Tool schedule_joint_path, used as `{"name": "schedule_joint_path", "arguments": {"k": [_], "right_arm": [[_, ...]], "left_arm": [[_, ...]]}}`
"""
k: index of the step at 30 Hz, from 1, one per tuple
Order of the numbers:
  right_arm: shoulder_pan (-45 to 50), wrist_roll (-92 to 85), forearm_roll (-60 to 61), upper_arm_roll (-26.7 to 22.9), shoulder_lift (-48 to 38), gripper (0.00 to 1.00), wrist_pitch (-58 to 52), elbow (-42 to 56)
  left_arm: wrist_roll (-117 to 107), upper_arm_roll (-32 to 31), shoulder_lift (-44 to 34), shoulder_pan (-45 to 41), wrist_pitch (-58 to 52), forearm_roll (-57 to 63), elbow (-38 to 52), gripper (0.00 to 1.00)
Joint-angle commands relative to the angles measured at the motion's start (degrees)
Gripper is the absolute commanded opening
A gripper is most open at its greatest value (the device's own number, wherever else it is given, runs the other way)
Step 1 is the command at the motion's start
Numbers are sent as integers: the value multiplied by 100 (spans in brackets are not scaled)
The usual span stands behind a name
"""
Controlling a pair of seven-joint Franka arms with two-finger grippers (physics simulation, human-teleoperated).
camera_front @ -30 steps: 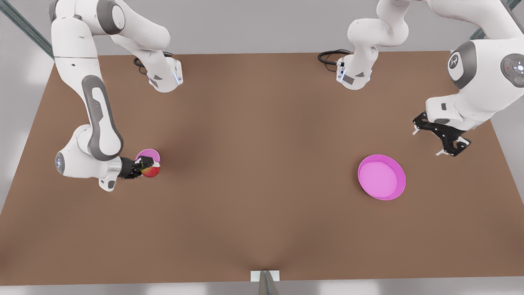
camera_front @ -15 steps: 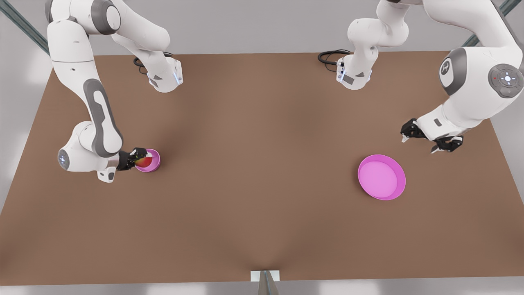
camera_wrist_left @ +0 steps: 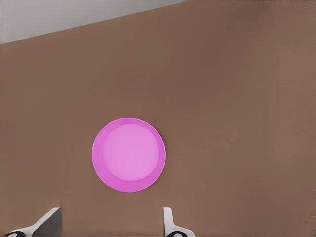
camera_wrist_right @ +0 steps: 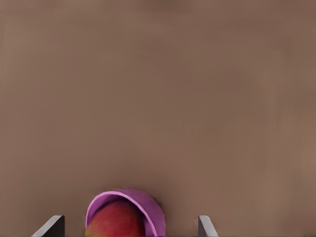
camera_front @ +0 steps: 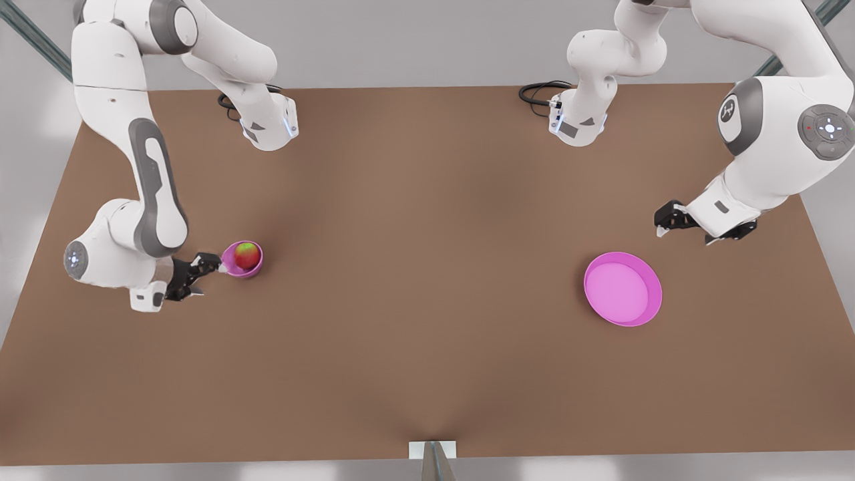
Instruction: Use the left arm to pick up the apple from the plate, transfer it to the gripper of the right arm, and then use the right arm to place it into the bowl
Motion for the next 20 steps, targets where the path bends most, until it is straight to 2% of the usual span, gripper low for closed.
{"name": "schedule_joint_path", "arguments": {"k": [1, 2, 3, 4, 5, 6, 7, 8, 9, 13, 15, 20], "right_arm": [[81, 1225, -971, 379, -34, 100, -633, 1123], [458, 2007, -1630, 635, -17, 100, -713, 1924], [942, 2745, -2079, 643, -34, 100, -949, 2372], [1039, 3923, -2097, 731, -69, 100, -1459, 2654], [1022, 4539, -2079, 758, -446, 100, -1828, 2488], [1013, 4732, -1684, 433, -1519, 100, -1856, 1126], [1469, 4979, -1675, -129, -1537, 100, -1926, 1089], [1602, 5716, -1666, -350, -1502, 100, -2427, 1344], [1602, 5999, -1693, -350, -1493, 100, -2471, 1406], [1637, 5990, -1684, -499, -667, 100, -2453, 2206], [2173, 5990, -1675, -1044, -755, 100, -2392, 2171], [2164, 5990, -1631, -930, -755, 100, -2181, 2100]], "left_arm": [[-989, 1, -6, -4, -2, 0, 3, 100], [-989, 1, -6, -13, -2, 0, 3, 100], [-989, 1, -6, -13, -2, 0, 12, 100], [-989, 1, -6, -13, 6, 0, 12, 100], [-989, 1, -6, -13, -2, 0, 12, 100], [-989, 1, -6, -13, 6, 0, 12, 100], [-989, 1, -6, -22, -2, 8, 12, 100], [-989, 1, -6, -31, -2, 17, 12, 100], [-980, 1, -6, -22, -11, 17, 90, 100], [-980, 1, 187, -22, -11, 17, 231, 100], [-980, 1, 187, -22, -11, 17, 240, 100], [-980, 1, 179, -22, -11, 17, 240, 100]]}}
